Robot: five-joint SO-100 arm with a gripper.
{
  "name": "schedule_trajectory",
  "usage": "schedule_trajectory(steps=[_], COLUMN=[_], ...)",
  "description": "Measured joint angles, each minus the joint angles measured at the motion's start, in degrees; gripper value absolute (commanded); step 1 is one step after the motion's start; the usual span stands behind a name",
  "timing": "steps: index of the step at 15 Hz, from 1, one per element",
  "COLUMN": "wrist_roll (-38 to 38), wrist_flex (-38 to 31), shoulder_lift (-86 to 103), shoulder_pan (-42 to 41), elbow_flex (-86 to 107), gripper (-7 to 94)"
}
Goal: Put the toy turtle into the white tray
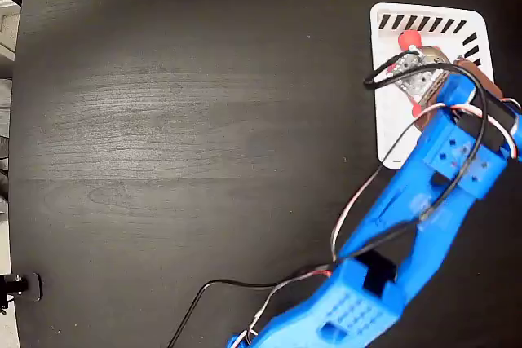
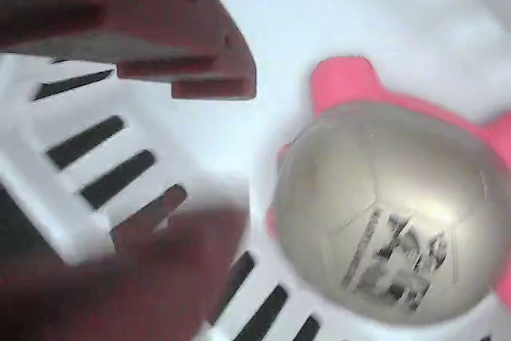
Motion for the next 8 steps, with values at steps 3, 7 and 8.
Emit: schedule_trajectory(steps=[3, 7, 8], wrist_roll=[4.0, 5.6, 4.7], wrist_flex=[-8.8, -25.1, -29.1], shoulder_lift=[16.5, 47.2, 54.5], shoulder_pan=[-5.4, -18.9, -22.5], elbow_flex=[18.2, 53.2, 61.4], gripper=[-1, -1, -1])
